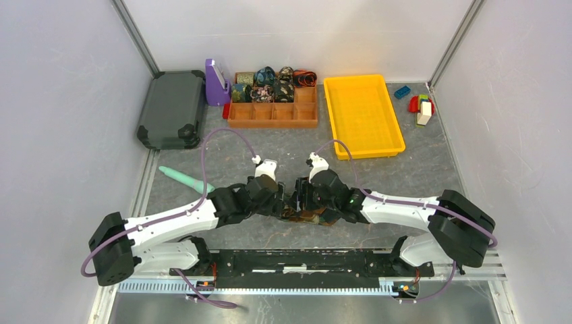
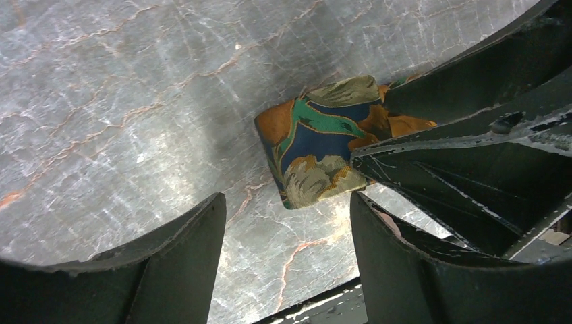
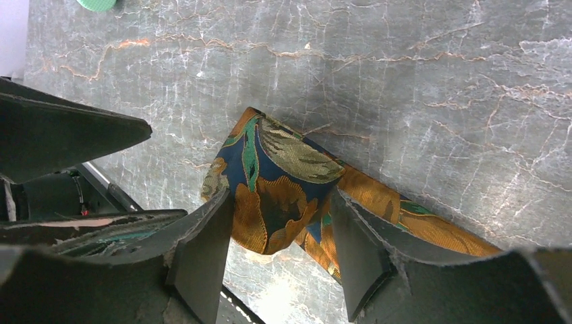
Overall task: Roll the ties
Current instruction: Roll the tie at the center of the board.
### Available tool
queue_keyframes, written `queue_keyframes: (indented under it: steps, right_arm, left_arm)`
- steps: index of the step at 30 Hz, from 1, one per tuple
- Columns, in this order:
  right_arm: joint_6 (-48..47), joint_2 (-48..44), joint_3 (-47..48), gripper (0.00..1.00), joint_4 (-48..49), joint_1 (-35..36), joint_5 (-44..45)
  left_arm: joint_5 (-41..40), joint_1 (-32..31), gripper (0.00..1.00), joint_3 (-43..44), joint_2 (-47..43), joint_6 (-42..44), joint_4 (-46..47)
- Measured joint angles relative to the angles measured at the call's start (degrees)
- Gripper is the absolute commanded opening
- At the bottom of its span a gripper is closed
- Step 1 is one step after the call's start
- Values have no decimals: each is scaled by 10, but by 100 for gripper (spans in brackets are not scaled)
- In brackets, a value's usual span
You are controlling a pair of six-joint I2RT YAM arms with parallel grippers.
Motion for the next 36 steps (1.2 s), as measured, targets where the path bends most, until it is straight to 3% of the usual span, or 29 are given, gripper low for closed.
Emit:
queue_keyframes:
  steps: [29,36]
  right_arm:
    - [13,-47,-90,54,27,0,13]
    - [9,-59,-90,64,11,0,20]
  left_arm:
    - [21,0,70,15,140,19,80]
    - [21,0,69,18,155,31,101]
